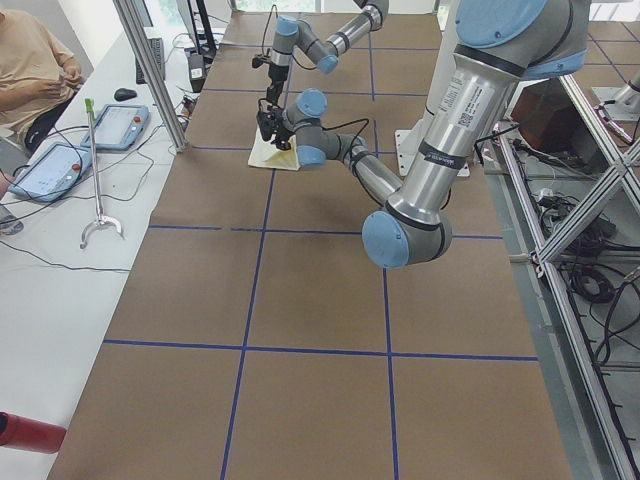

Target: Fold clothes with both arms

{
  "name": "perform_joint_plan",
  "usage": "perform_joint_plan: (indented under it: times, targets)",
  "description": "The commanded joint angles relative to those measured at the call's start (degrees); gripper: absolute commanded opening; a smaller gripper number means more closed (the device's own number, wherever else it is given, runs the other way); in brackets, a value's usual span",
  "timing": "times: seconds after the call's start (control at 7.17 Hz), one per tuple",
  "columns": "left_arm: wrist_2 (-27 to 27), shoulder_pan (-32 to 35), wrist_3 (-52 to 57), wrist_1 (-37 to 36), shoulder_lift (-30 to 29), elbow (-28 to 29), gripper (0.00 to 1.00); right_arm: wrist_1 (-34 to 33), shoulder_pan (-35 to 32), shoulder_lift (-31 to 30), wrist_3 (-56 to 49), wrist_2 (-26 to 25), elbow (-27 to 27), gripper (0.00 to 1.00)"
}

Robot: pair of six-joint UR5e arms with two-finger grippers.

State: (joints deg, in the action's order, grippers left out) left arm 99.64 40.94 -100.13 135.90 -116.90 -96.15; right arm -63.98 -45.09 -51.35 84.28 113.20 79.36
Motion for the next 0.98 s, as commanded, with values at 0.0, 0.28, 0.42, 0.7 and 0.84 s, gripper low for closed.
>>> perform_joint_plan:
  times: [0.0, 0.28, 0.42, 0.7, 0.84]
  targets:
    - [-0.2, -0.2, 0.4, 0.2, 0.5, -1.1, 0.43, -3.8, -1.4, -0.5, 15.5, 0.9, -1.5, 0.70]
    - [-0.2, -0.3, 1.0, 0.2, 0.3, -1.1, 0.43, -3.8, -1.8, 1.4, 26.9, 1.2, -5.6, 0.71]
    - [-0.3, -0.3, 0.9, 0.2, 0.3, -1.1, 0.43, -3.8, -2.7, 2.4, 32.6, 3.7, -6.6, 0.71]
    - [-0.4, -0.2, 0.9, 0.2, 0.5, -1.1, 0.43, -3.6, -4.0, 3.7, 37.1, 6.4, -7.5, 0.71]
    - [-0.4, -0.2, 0.8, 0.2, 0.5, -1.1, 0.43, -3.5, -3.9, 4.4, 37.1, 9.6, -9.2, 0.70]
